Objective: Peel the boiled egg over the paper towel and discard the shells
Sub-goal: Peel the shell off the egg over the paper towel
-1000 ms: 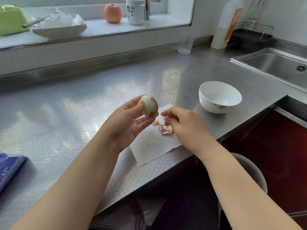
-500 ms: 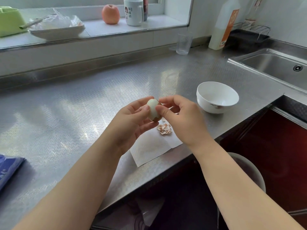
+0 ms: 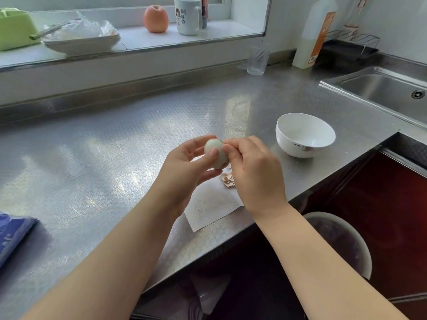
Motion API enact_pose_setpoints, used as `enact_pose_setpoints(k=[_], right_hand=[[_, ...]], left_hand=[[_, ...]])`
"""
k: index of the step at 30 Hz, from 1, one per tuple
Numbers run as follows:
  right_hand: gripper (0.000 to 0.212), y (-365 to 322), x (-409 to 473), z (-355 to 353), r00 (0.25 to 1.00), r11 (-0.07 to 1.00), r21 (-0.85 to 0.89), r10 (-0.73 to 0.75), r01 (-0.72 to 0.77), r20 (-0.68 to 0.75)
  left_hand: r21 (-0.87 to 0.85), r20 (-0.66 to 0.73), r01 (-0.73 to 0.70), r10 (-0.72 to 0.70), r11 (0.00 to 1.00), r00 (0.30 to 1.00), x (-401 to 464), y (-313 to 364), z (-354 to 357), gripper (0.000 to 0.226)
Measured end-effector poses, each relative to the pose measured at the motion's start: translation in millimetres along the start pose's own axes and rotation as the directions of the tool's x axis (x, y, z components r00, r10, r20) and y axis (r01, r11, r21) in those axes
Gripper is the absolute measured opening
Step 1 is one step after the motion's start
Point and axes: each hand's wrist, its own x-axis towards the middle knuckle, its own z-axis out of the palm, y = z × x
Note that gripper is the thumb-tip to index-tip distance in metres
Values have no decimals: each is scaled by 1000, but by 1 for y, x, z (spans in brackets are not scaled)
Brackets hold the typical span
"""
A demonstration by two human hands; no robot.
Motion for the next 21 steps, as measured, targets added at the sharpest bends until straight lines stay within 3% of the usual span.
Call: enact_pose_setpoints(k=[7,12,16,19,21], right_hand=[[16,-4,1,2,997,995,69,72,-71,-7],[12,-1,6,-10,913,814,413,367,-408,178],[5,5,4,-16,905,854,312,359,-417,228],[17,11,0,-14,879,925,112,301,-363,369],[17,12,-2,-13,864,946,75,254,-316,435]], left_hand=[[-15,-36,5,-6,1000,999,1,0,-1,30],[-113,-68,20,-28,993,997,3,5,-6,29],[-195,-58,60,-73,979,996,6,8,-9,27],[-241,-41,77,-90,968,995,6,9,-10,23],[-245,-31,76,-86,966,996,6,9,-10,22]])
